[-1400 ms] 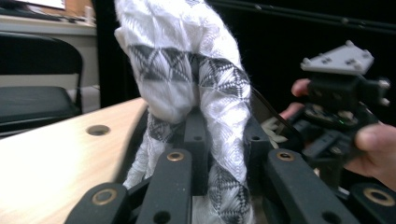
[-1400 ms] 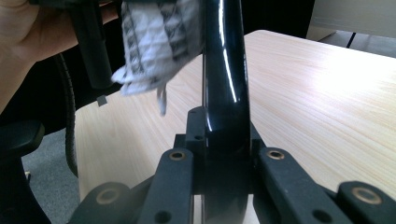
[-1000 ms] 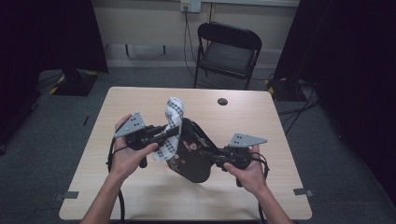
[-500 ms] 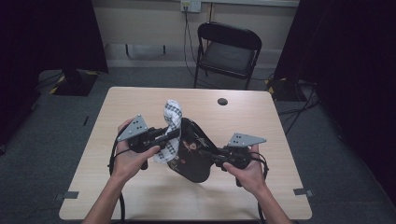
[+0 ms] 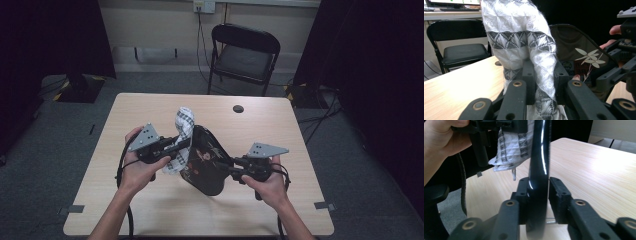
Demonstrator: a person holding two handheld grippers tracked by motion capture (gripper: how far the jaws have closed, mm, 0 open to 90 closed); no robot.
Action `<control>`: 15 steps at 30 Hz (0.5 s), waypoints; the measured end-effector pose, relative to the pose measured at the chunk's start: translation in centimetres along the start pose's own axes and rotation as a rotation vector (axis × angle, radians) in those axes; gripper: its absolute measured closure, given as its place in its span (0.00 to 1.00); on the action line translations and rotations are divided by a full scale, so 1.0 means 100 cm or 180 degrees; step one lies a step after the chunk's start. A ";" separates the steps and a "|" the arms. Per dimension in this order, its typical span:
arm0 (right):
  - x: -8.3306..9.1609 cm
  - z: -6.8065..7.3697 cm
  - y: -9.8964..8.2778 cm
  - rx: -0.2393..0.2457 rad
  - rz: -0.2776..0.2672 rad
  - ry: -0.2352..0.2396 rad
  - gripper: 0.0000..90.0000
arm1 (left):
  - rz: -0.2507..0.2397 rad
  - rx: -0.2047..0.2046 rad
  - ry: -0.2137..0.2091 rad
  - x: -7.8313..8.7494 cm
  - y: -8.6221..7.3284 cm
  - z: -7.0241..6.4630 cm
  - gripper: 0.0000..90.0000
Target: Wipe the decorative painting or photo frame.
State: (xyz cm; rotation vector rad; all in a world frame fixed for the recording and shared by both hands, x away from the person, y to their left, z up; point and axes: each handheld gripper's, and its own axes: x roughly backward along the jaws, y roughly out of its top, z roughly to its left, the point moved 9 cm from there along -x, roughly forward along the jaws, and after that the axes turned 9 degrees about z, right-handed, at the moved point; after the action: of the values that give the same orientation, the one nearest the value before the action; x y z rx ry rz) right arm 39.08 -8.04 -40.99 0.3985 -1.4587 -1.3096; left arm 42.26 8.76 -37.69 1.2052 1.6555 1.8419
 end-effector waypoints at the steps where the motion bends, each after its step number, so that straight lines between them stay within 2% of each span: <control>1: 0.002 -0.001 0.000 -0.0019 -0.0017 -0.0001 0.80 | -0.0001 0.0008 -0.0005 0.000 0.000 0.000 0.86; 4: 0.003 0.000 -0.001 -0.0014 -0.0009 0.0014 0.85 | -0.0019 0.0032 -0.0019 0.000 0.002 -0.002 0.86; 8: 0.001 0.002 -0.001 -0.0018 0.0008 -0.0030 0.89 | -0.0120 0.0050 -0.0116 -0.002 0.008 -0.009 0.86; 11: 0.001 0.000 -0.001 -0.0018 0.0007 -0.0058 0.90 | -0.0097 -0.0006 -0.0168 -0.004 0.009 -0.019 0.85; 15: 0.000 -0.001 0.000 -0.0027 0.0001 -0.0059 0.90 | -0.0059 -0.0028 -0.0213 -0.009 0.003 -0.019 0.86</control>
State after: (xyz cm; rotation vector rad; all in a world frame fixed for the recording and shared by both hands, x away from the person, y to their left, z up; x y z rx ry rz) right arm 39.12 -8.11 -41.02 0.3815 -1.4680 -1.3219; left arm 41.31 6.85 -37.55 1.2301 1.6155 1.7762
